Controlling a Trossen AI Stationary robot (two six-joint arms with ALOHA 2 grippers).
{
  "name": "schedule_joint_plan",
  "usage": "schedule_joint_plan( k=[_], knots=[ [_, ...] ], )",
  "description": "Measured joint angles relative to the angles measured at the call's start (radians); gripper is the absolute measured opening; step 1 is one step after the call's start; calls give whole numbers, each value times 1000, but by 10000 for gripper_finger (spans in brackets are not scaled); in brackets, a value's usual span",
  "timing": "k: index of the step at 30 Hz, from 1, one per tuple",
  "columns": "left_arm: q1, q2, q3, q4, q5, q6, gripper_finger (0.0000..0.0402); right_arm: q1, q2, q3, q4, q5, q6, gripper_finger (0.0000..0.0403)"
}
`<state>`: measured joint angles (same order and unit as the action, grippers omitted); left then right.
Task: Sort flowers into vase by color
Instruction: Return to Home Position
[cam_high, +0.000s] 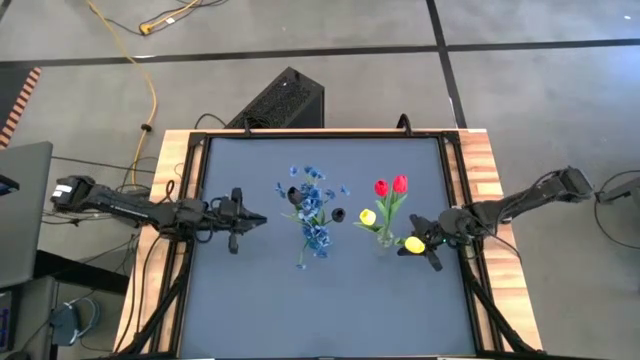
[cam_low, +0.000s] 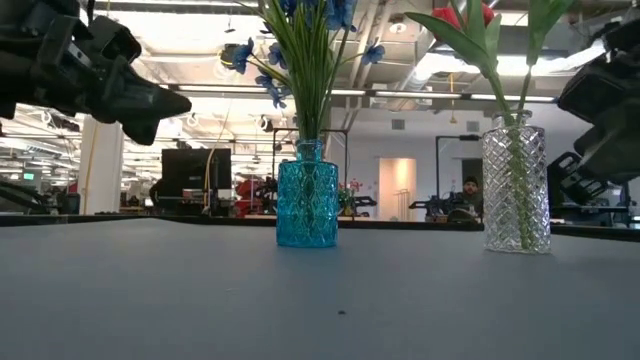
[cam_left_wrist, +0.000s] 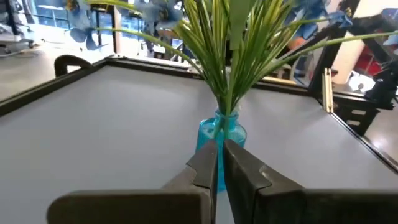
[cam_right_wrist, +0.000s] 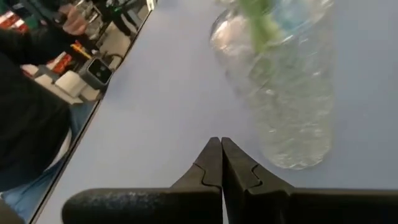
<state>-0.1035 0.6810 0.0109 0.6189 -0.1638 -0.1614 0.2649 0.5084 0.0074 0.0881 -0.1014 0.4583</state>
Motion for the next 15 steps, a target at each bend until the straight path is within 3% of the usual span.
schedule_joint_plan(
  k=[6, 12, 15],
  knots=[
    [61, -98, 2, -71, 96, 0, 11, -69, -112, 0, -47, -19, -60, 20],
    [79, -257, 6, -302, 61, -9, 11, -79, -129, 0, -52, -23, -102, 20],
    [79, -338, 7, -389, 50, -9, 10, -79, -130, 0, -63, 31, -120, 20]
  ],
)
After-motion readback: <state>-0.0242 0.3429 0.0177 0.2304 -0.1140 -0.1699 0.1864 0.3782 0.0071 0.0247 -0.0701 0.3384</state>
